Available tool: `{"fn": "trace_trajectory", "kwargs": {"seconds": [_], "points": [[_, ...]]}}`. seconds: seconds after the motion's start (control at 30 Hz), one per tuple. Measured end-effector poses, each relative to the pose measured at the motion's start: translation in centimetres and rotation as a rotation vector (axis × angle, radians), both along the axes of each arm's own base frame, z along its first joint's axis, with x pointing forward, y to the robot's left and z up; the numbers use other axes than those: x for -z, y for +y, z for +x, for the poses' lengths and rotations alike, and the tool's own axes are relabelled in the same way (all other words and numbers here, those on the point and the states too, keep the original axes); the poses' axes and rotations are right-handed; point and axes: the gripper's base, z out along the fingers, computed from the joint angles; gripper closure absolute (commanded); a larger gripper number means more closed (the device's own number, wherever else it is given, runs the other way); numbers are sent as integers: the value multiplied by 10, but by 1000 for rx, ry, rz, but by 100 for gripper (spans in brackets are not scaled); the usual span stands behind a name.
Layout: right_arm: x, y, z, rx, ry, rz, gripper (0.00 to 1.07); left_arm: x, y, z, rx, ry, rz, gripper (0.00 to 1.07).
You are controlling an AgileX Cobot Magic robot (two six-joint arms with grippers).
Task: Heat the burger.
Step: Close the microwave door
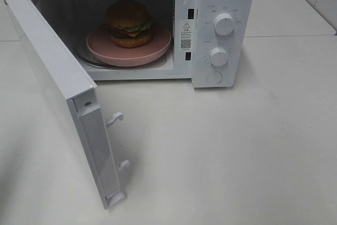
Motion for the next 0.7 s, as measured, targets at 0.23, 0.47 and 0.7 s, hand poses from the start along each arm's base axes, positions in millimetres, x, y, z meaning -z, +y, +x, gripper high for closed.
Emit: {"fn": "trace_trajectory", "kwargs": {"seconds": [0.23, 0.47, 0.7], "points": [[0, 0, 0, 0, 0, 0, 32, 28, 0, 11, 0, -106, -5, 107], [0, 0, 0, 0, 0, 0, 32, 47, -1, 30, 0, -60, -3, 107], [0, 0, 0, 0, 0, 0, 32, 66, -3, 53, -3, 13, -67, 107]]}}
